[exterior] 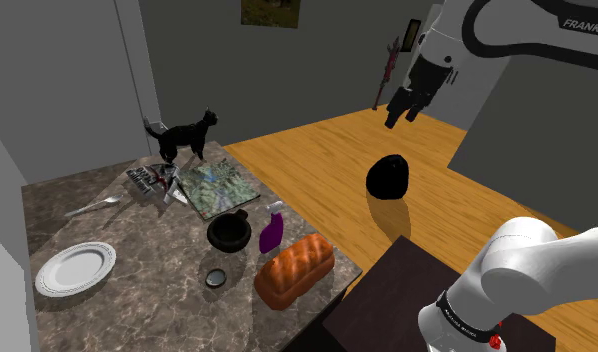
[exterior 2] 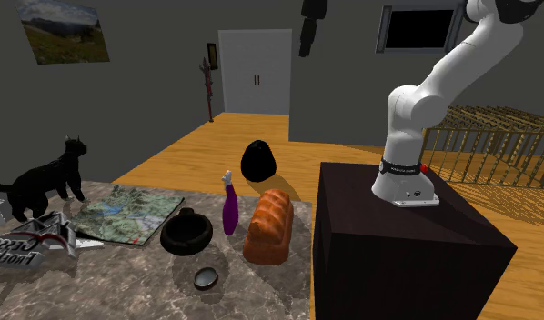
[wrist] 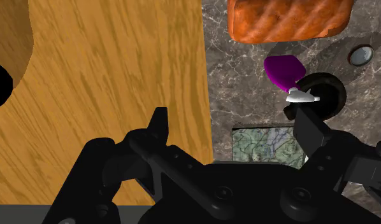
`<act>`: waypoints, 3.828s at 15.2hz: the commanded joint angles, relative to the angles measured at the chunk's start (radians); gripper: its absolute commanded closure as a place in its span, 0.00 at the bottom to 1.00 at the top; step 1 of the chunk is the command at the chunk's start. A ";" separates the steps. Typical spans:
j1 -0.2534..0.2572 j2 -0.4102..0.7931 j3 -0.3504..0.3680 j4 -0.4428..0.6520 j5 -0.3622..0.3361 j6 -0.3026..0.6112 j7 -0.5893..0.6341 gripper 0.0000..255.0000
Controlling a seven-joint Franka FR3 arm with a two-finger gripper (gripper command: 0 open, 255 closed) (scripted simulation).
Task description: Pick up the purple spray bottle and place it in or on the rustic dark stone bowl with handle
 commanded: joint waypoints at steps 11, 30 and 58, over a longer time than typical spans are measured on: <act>-0.029 0.045 0.229 -0.228 0.049 0.257 0.408 0.00; -0.229 0.737 0.693 -0.097 -0.297 0.626 1.425 0.00; 0.047 1.554 0.443 0.520 -0.723 0.547 2.077 0.00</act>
